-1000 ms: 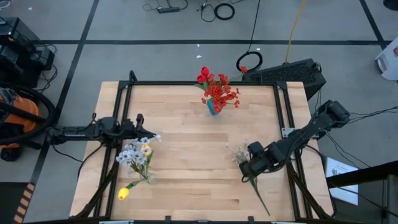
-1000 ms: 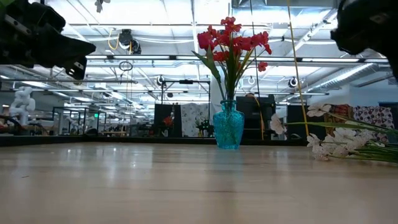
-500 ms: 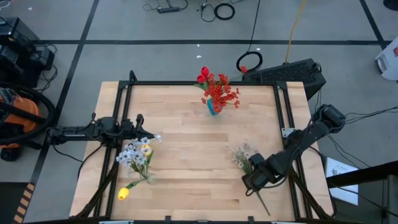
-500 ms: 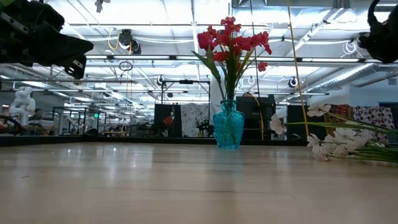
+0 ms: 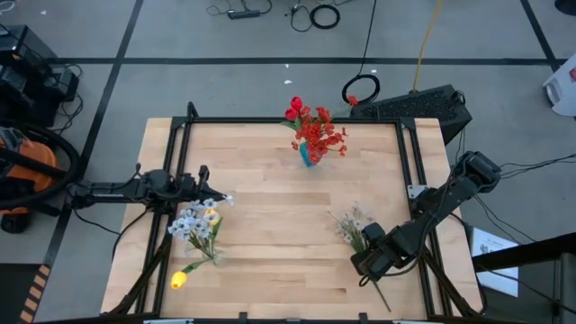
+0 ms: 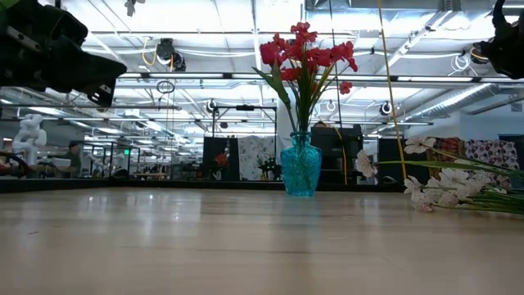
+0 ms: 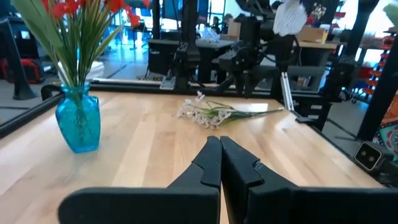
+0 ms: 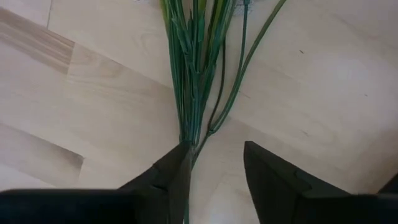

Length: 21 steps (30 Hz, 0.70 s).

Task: Sort flowers into vase by color
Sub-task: Put the white flowers into the transparent vase

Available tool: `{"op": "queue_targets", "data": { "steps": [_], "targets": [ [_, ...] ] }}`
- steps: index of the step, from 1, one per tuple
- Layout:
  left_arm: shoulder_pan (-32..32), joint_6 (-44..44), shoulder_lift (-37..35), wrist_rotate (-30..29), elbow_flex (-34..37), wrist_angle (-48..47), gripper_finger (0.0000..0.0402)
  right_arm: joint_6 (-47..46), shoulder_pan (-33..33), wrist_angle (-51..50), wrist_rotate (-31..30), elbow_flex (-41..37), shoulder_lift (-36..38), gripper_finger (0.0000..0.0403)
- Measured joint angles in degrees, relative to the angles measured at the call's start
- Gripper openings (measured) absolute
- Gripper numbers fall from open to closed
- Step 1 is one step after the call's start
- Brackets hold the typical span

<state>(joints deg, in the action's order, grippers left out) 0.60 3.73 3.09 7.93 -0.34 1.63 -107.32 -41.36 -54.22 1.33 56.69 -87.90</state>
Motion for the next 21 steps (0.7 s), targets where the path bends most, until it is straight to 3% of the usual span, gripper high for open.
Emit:
{"op": "queue_targets", "data": {
  "steps": [11,21],
  "targets": [
    [0.0,0.3,1.2,-0.2,0.0,0.2,0.0002,-1.5,0.0,2.0,-5.2,-0.1,-1.1,0.0181],
    [0.0,0.3,1.2,-0.2,0.0,0.3,0.0002,2.0,0.0,5.4,-3.8,-0.1,-11.2,0.0191]
  ]
}}
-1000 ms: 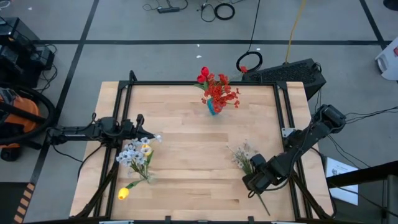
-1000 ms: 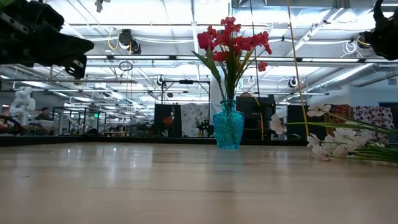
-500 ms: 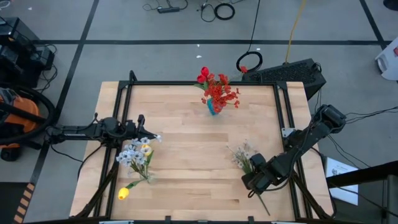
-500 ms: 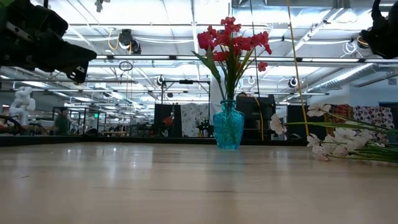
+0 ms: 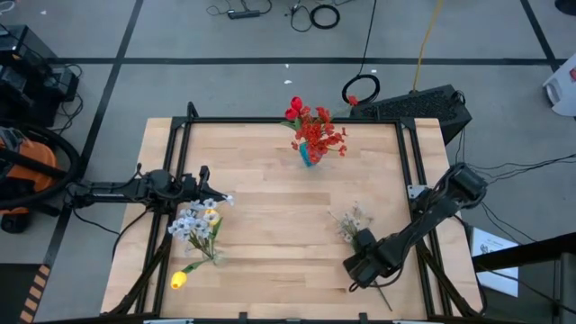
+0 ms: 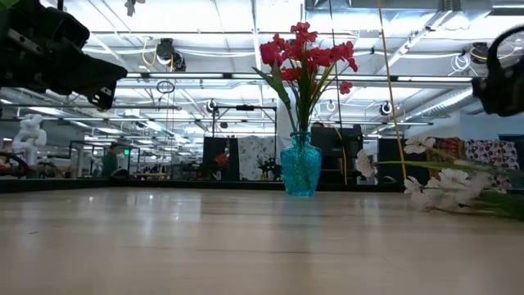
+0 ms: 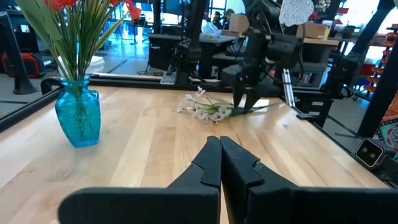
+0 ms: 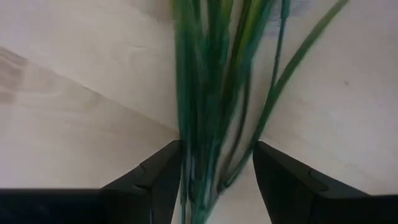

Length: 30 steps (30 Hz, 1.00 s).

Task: Sort flowers into vase by color
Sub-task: Put the white flowers into the transparent vase

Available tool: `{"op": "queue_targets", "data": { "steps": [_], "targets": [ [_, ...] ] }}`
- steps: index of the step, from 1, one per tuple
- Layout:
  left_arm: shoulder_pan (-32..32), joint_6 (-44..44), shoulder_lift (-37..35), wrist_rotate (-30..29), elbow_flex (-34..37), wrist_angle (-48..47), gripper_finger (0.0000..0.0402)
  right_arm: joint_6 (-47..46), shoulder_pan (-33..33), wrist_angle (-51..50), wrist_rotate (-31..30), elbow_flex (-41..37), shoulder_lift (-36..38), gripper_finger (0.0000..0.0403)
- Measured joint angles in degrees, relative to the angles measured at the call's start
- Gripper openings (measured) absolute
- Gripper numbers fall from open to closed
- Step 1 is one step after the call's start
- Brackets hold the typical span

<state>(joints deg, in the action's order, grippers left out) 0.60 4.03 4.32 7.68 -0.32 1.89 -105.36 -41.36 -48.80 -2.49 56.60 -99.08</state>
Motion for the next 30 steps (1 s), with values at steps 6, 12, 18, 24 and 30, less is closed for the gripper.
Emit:
{"op": "queue_targets", "data": {
  "steps": [6,12,18,24,30],
  "targets": [
    [0.0,0.0,0.0,0.0,0.0,0.0,0.0002,1.1,0.1,1.6,0.5,0.3,-4.0,0.0159],
    [0.0,0.0,0.0,0.0,0.0,0.1,0.0002,4.6,0.0,2.4,-4.3,0.2,-4.0,0.0037],
    [0.0,0.0,0.0,0.0,0.0,0.1,0.0002,6.8,2.6,4.2,-19.5,-0.2,-3.7,0.0012],
    [0.0,0.0,0.0,0.0,0.0,0.2,0.0002,27.1,7.9,26.8,-32.4,-0.2,-3.8,0.0004],
    [0.0,0.0,0.0,0.0,0.1,0.2,0.0002,55.4,14.8,50.5,-38.5,-0.2,-3.1,0.0002]
  ]
}}
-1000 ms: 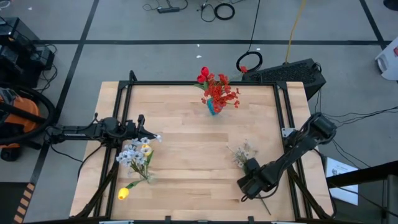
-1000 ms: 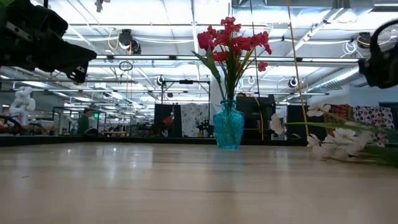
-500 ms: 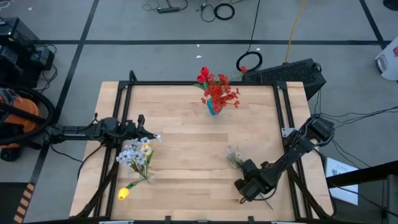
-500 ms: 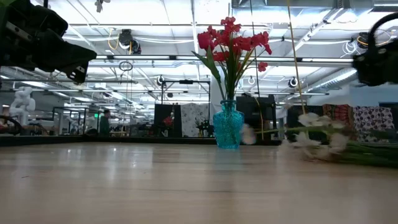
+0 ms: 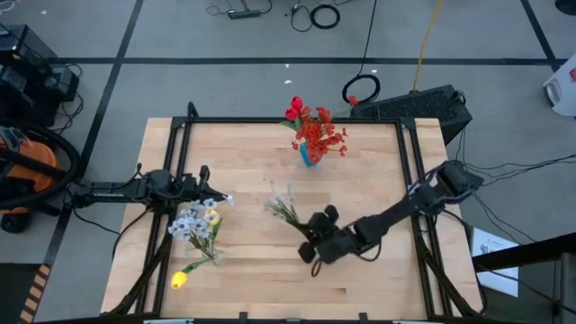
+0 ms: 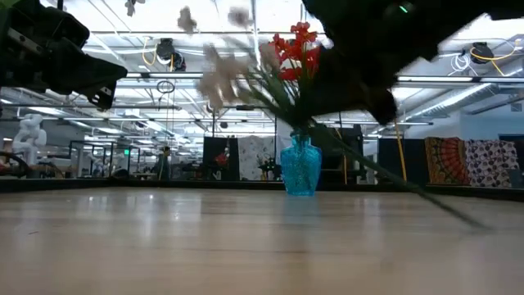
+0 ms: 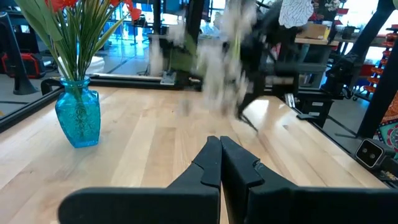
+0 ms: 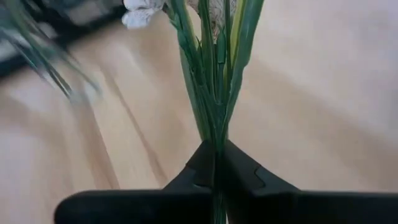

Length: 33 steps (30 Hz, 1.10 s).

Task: Sort flowers into vase by color
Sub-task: Put the white flowers into the transparent vase

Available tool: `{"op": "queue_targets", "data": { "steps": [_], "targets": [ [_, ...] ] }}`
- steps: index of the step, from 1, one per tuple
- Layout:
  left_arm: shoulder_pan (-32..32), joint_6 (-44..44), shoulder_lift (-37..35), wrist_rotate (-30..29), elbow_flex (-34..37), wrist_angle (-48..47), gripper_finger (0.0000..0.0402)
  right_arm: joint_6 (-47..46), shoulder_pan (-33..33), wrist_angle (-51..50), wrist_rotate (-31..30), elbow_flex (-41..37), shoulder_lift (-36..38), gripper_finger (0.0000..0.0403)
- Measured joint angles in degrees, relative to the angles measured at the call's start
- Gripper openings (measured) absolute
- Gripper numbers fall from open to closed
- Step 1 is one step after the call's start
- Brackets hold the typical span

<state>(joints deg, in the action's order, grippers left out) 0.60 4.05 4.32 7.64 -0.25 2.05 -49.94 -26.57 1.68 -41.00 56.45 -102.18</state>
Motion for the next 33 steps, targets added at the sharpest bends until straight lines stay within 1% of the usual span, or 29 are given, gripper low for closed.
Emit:
{"op": "queue_targets", "data": {
  "steps": [4,6,9,11,12,14,17,20,22,26,27,31,33],
  "targets": [
    [0.0,0.0,0.0,0.0,0.0,-0.1,0.0002,16.3,2.8,14.8,-2.3,0.0,1.4,0.0001],
    [0.0,0.0,0.0,0.0,0.0,0.0,0.0002,25.9,3.7,24.4,-1.6,0.1,1.7,0.0001],
    [0.0,0.0,0.0,0.0,0.0,0.0,0.0002,37.0,4.5,38.5,6.2,0.1,1.8,0.0001],
    [0.0,0.0,0.0,0.0,0.0,0.0,0.0002,42.3,5.0,47.4,12.0,-0.5,1.5,0.0001],
    [0.0,0.0,0.0,0.0,0.0,0.0,0.0002,44.2,5.2,51.0,13.5,-1.2,1.4,0.0001],
    [0.0,0.0,0.0,0.0,0.0,0.0,0.0002,47.3,5.6,56.9,15.3,-2.4,1.3,0.0000],
    [0.0,0.0,0.0,0.0,0.0,0.0,0.0002,50.4,6.3,62.7,16.0,-2.9,1.3,0.0000],
    [0.0,0.0,0.0,0.0,0.0,0.0,0.0002,50.4,7.7,68.3,20.3,-2.3,-0.2,0.0000],
    [0.0,0.0,0.0,0.0,0.0,0.0,0.0002,50.4,8.2,71.8,21.6,-1.2,-2.7,0.0000],
    [0.0,0.0,0.0,0.0,0.0,0.0,0.0002,51.6,8.6,73.6,22.4,4.2,-8.2,0.0000],
    [0.0,0.0,0.0,0.0,0.0,0.0,0.0002,52.1,8.6,73.6,23.8,5.9,-9.4,0.0000],
    [0.0,0.0,0.0,0.0,0.0,0.0,0.0002,52.6,8.9,72.9,32.7,13.5,-13.6,0.0000],
    [0.0,0.0,0.0,0.0,0.0,0.0,0.0002,52.4,8.9,72.6,34.9,17.2,-15.3,0.0000]
  ]
}}
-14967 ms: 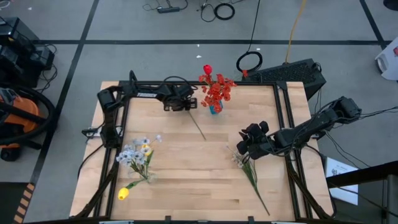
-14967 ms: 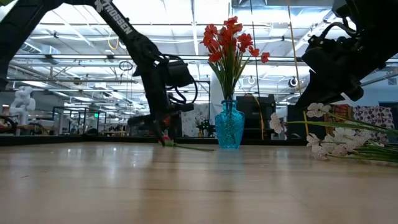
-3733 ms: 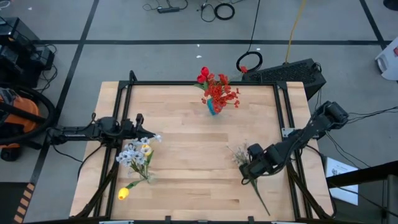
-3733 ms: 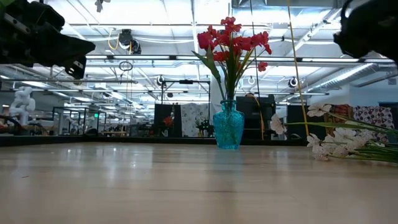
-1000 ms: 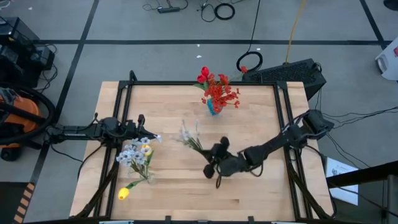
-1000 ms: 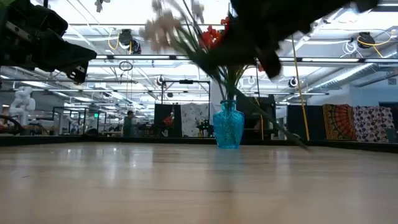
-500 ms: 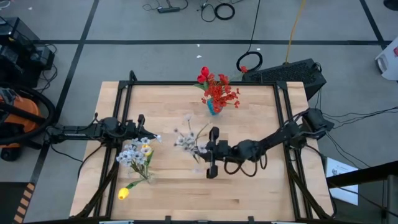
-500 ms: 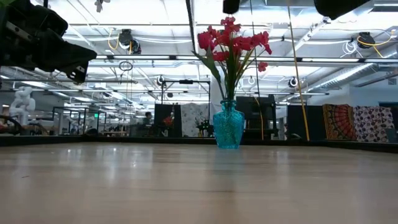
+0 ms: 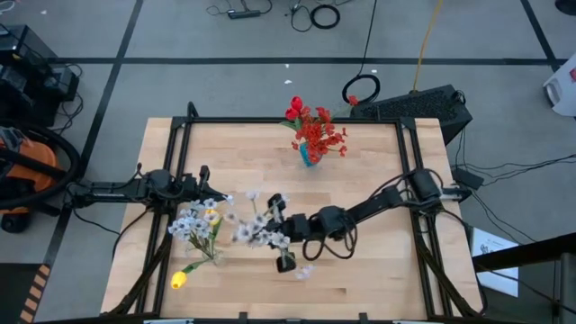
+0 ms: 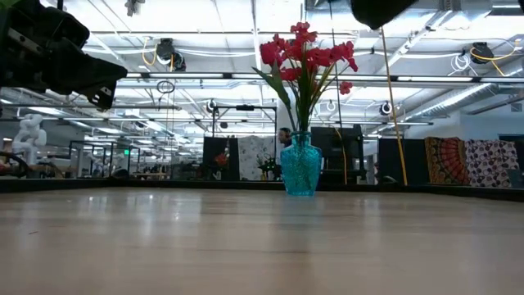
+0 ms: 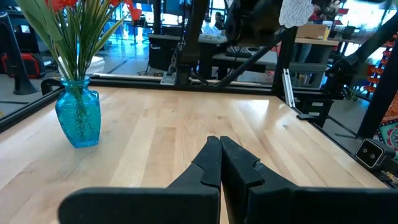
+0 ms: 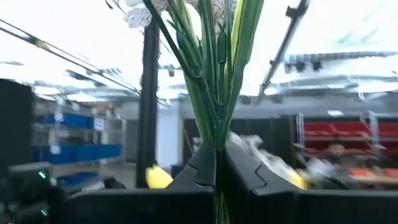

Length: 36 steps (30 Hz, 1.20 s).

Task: Sort flowers into vase by color
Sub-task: Put the white flowers into the transparent vase

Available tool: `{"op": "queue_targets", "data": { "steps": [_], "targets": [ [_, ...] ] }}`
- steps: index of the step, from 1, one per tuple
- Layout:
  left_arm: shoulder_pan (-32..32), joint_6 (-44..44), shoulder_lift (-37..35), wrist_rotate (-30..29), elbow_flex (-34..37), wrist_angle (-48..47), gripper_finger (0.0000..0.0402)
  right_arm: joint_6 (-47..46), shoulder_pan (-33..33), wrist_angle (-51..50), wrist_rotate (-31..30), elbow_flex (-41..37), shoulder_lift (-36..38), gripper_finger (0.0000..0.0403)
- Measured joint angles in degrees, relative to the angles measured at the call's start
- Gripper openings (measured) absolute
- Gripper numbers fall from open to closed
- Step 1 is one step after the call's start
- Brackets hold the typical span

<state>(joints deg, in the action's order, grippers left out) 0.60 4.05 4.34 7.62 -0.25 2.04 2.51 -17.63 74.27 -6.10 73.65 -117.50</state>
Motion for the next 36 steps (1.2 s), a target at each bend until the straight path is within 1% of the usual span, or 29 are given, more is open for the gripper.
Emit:
{"op": "queue_targets", "data": {
  "steps": [9,17,20,23,28,32,36],
  "targets": [
    [0.0,0.0,0.0,0.0,0.0,0.0,0.0002,-1.0,0.1,-2.3,0.8,16.7,-10.1,0.0002],
    [0.0,0.0,0.0,0.0,0.0,0.0,0.0002,-0.2,0.4,-8.7,1.9,34.5,-21.2,0.0003],
    [0.0,0.0,0.0,0.0,0.0,0.0,0.0002,1.4,0.4,-11.1,1.9,39.4,-23.8,0.0003],
    [0.0,0.0,0.0,0.0,0.0,0.0,0.0002,2.9,0.7,-11.7,1.8,41.4,-25.2,0.0003],
    [0.0,0.0,0.0,0.0,0.0,0.0,0.0002,2.5,1.7,-12.0,1.7,41.6,-25.9,0.0004],
    [0.0,0.0,0.0,0.0,0.0,0.0,0.0002,-0.4,2.3,-14.2,1.6,41.6,-25.9,0.0004],
    [0.0,0.0,0.0,0.0,0.0,0.0,0.0002,-0.1,2.3,-16.5,1.7,41.6,-25.9,0.0004]
  ]
}}
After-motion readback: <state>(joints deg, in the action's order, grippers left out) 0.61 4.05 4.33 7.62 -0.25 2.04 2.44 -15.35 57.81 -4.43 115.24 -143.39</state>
